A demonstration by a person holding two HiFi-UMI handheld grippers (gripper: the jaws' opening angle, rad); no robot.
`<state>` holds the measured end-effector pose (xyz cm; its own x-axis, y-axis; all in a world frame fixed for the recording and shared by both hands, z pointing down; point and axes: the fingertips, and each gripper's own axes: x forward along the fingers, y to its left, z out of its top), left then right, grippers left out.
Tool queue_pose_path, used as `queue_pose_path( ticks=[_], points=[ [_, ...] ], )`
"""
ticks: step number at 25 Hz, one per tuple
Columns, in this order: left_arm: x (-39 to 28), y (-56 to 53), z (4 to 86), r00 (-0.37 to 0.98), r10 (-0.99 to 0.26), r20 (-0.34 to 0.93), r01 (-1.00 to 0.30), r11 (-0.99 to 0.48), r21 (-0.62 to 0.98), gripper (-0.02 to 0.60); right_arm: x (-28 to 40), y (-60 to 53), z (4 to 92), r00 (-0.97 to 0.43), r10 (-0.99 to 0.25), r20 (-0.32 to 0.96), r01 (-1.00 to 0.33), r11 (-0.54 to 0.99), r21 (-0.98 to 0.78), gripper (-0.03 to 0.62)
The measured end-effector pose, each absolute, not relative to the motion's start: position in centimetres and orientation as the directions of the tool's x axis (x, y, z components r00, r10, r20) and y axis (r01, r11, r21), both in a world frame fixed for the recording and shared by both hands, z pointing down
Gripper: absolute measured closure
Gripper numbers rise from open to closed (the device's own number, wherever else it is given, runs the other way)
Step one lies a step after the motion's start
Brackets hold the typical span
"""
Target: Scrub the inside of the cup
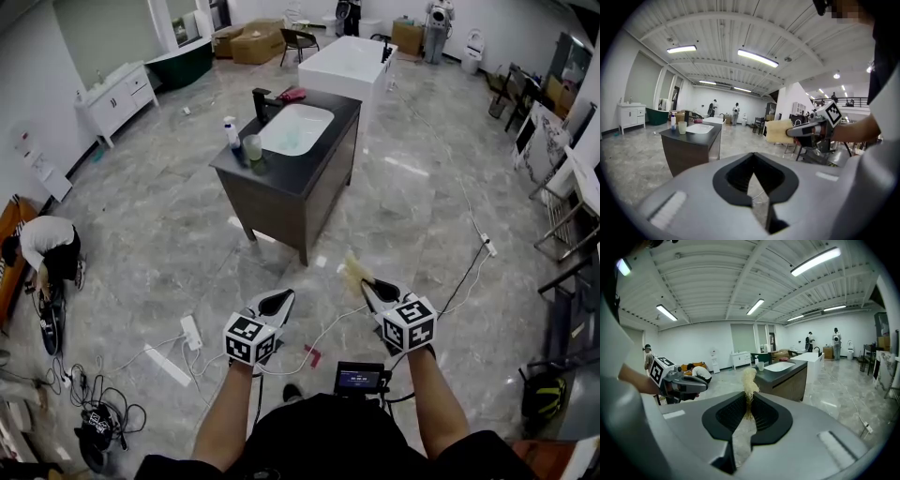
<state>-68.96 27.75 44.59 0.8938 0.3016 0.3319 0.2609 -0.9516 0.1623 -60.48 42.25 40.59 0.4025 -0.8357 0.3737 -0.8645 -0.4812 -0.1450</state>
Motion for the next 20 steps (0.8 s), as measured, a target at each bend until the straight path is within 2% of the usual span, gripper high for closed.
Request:
queue_pose_path(
  ticks=[20],
  points=[
    [-67.3, 31.5, 45.5, 0.899, 0.244, 0.364, 0.198, -0.967, 0.160, 0.581, -58.0, 46.6, 42.2, 0.334, -0.866, 0.372, -0.877, -0.430, -0.213, 0.554]
  ],
)
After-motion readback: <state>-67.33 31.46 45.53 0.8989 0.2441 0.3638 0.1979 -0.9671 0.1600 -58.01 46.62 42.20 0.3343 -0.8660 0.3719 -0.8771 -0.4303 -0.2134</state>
